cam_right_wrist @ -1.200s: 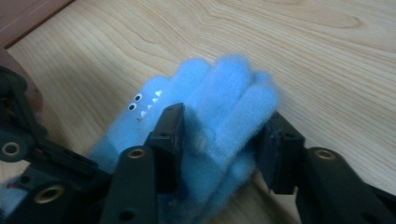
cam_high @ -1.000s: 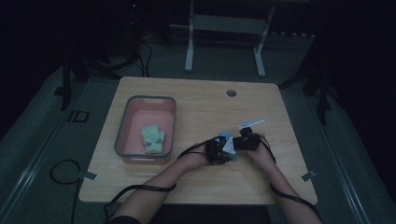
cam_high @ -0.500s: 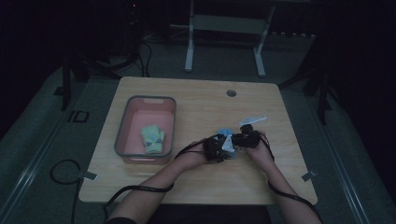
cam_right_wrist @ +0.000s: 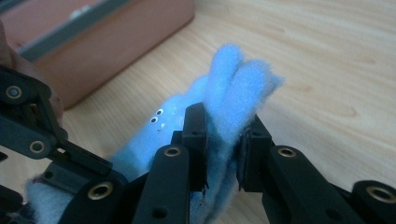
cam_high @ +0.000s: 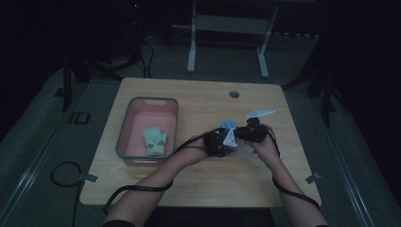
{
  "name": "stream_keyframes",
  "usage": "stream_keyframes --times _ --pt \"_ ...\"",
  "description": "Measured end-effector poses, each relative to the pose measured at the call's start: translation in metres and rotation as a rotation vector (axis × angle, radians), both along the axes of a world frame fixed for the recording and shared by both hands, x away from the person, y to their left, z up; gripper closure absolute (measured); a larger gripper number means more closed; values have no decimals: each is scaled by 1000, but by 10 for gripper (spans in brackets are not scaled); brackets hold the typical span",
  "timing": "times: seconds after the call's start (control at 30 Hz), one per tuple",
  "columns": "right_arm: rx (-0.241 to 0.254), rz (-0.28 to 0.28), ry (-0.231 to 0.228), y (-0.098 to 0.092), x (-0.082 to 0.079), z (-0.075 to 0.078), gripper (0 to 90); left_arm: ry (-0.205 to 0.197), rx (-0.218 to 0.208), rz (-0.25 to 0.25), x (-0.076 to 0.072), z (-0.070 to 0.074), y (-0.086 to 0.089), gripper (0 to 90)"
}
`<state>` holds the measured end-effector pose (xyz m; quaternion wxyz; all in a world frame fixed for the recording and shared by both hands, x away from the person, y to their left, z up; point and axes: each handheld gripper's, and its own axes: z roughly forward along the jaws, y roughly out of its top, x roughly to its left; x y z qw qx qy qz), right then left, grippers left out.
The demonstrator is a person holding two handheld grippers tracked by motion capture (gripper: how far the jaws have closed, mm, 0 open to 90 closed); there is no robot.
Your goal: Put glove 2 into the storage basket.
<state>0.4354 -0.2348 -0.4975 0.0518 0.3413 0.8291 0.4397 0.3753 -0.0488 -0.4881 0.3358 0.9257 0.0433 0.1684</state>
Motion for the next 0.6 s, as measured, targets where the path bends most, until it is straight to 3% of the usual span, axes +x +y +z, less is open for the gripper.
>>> stream_keyframes --times 0.27,0.6 --pt "20 7 -14 10 3 20 767 -28 15 10 -1 22 12 758" --pt "27 29 -28 30 6 38 767 -49 36 33 -3 38 29 758"
